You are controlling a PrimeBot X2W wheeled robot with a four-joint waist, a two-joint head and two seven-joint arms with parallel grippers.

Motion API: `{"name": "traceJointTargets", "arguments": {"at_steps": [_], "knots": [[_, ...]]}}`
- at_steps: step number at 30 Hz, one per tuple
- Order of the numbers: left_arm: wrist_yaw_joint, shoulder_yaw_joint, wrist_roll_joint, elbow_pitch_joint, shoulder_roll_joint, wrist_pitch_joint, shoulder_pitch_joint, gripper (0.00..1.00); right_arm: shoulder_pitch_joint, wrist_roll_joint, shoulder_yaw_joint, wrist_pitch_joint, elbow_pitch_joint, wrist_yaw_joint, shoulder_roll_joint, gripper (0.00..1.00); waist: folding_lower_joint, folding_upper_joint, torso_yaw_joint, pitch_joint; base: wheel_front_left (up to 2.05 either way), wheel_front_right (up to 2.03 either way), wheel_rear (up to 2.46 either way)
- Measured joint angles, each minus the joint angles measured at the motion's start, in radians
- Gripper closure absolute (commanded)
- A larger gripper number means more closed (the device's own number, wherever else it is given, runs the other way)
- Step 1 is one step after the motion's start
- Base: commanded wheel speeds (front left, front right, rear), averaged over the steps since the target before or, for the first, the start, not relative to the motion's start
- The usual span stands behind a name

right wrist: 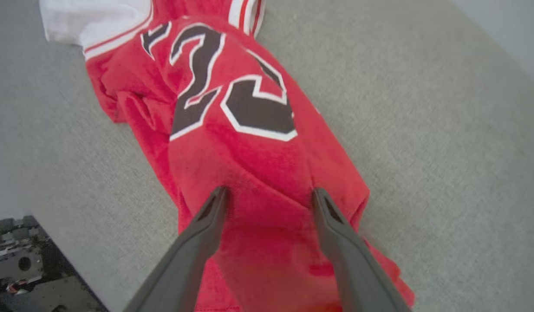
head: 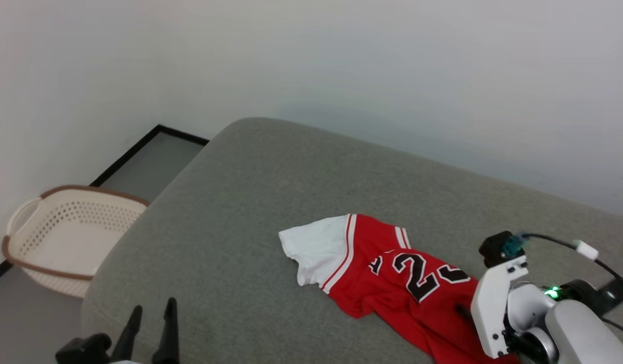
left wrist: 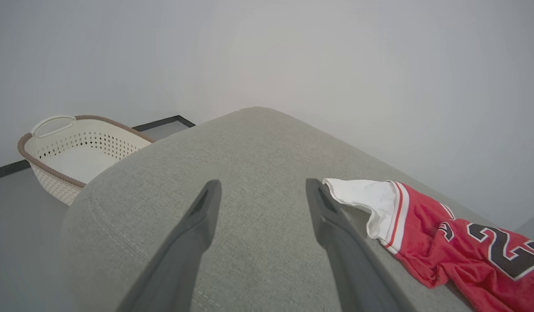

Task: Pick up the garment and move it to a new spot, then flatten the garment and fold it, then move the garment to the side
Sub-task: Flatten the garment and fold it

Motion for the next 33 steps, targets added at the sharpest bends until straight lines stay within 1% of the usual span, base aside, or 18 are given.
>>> {"name": "traceJointTargets", "arguments": {"at_steps": [2,4,9,10,11,12,17,22,26,28,33], "knots": [[-0.007,0.001,-0.001,0.011,-0.012,0.0,-0.007,0.0,-0.03,0.028,0.018,0.06,0.047,0.0,0.006,0.0,0.0,0.0,0.009,0.009,0.0,0.0,0.0],[-0.011,0.002,-0.001,0.018,-0.021,0.0,-0.017,0.0,-0.057,0.047,0.033,0.094,0.094,0.0,0.011,0.0,0.0,0.0,0.017,0.018,0.0,0.0,0.0],[-0.025,0.006,-0.003,0.037,-0.038,0.0,-0.035,0.0,-0.11,0.072,0.06,0.126,0.218,0.0,0.034,0.0,0.0,0.0,0.033,0.036,0.0,0.0,0.0],[-0.027,0.007,-0.003,0.041,-0.043,0.0,-0.039,0.0,-0.117,0.077,0.07,0.129,0.239,0.0,0.039,0.07,0.0,-0.0001,0.036,0.039,0.0,0.0,0.0],[-0.029,0.007,-0.003,0.045,-0.046,0.0,-0.041,0.0,-0.123,0.083,0.081,0.127,0.256,0.0,0.042,0.67,0.0,0.0,0.039,0.041,0.0,0.0,0.0],[-0.033,0.009,-0.003,0.048,-0.049,0.0,-0.042,0.0,-0.132,0.085,0.093,0.117,0.27,0.0,0.043,1.0,0.0,0.0,0.041,0.044,0.0,0.0,0.0],[-0.042,0.017,-0.002,0.065,-0.055,0.0,-0.055,0.0,-0.161,0.125,0.146,0.086,0.317,0.0,0.032,1.0,0.0,0.0,0.047,0.047,0.0,0.0,0.0],[-0.045,0.025,-0.004,0.082,-0.055,0.0,-0.054,0.0,-0.172,0.187,0.206,0.08,0.314,0.0,-0.003,1.0,0.0,0.0,0.039,0.036,0.0,0.0,0.0],[-0.048,0.022,-0.006,0.091,-0.054,0.001,-0.055,0.0,-0.164,0.243,0.272,0.103,0.266,0.0,-0.058,1.0,0.0,0.0,0.028,0.025,0.0,0.0,0.0],[-0.052,0.019,-0.007,0.095,-0.054,0.003,-0.057,0.0,-0.155,0.26,0.303,0.107,0.238,0.0,-0.097,1.0,0.0,0.0,0.022,0.019,0.0,0.0,0.0],[-0.053,0.01,-0.009,0.107,-0.054,0.009,-0.058,0.0,-0.13,0.308,0.345,0.111,0.171,0.0,-0.179,1.0,0.0,0.0,0.006,0.005,0.0,0.0,0.0]]}}
